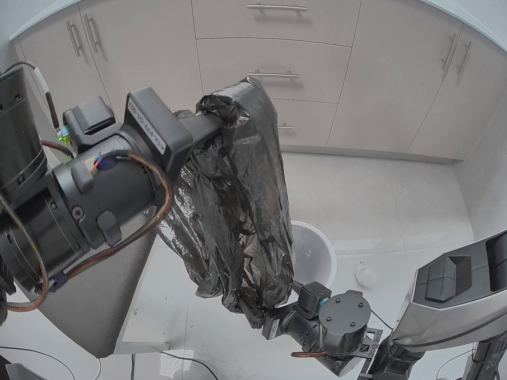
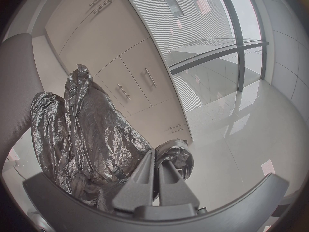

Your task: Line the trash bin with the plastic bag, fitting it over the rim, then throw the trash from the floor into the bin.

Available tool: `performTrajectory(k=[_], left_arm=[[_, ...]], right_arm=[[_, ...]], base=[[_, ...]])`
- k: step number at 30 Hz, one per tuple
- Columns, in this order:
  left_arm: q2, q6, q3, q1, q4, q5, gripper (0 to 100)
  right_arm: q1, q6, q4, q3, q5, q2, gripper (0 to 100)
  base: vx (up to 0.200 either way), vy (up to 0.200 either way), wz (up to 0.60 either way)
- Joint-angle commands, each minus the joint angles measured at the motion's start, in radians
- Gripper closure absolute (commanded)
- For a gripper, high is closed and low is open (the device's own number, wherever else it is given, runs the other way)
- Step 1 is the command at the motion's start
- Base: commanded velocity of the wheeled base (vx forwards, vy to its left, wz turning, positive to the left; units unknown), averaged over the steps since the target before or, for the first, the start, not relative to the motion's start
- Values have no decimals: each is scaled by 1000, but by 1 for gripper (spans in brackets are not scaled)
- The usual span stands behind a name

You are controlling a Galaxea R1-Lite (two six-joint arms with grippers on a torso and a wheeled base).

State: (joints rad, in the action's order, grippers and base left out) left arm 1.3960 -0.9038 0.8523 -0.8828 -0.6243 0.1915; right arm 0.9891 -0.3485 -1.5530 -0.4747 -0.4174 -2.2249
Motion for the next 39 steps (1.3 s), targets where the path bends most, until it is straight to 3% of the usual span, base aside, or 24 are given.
performTrajectory(k=[1, 9, 10, 21, 27, 33, 39], left_arm=[[-5, 0, -4, -1, -2, 0, 100], [-6, 0, -7, -1, -8, -1, 100], [-8, 0, -7, -1, -8, -1, 100], [-8, 0, -22, -1, -11, -7, 100], [-17, 5, -62, 2, -14, -93, 100], [-2, 6, -91, 7, -17, -164, 100], [40, 0, -128, 8, -89, -216, 100]], right_arm=[[2, 20, -18, -47, -30, -36, 0], [3, 25, -18, -58, -49, -39, 0], [3, 23, -18, -64, -52, -38, 100], [-17, 26, -18, -71, -58, -27, 100], [-99, 125, -18, -33, -61, 79, 100], [-133, 140, 175, 2, -50, 243, 100], [-141, 140, 229, 47, -50, 344, 100]], base=[[0, 0, 0], [0, 0, 0], [0, 0, 0], [0, 0, 0], [0, 0, 0], [0, 0, 0], [0, 0, 0]])
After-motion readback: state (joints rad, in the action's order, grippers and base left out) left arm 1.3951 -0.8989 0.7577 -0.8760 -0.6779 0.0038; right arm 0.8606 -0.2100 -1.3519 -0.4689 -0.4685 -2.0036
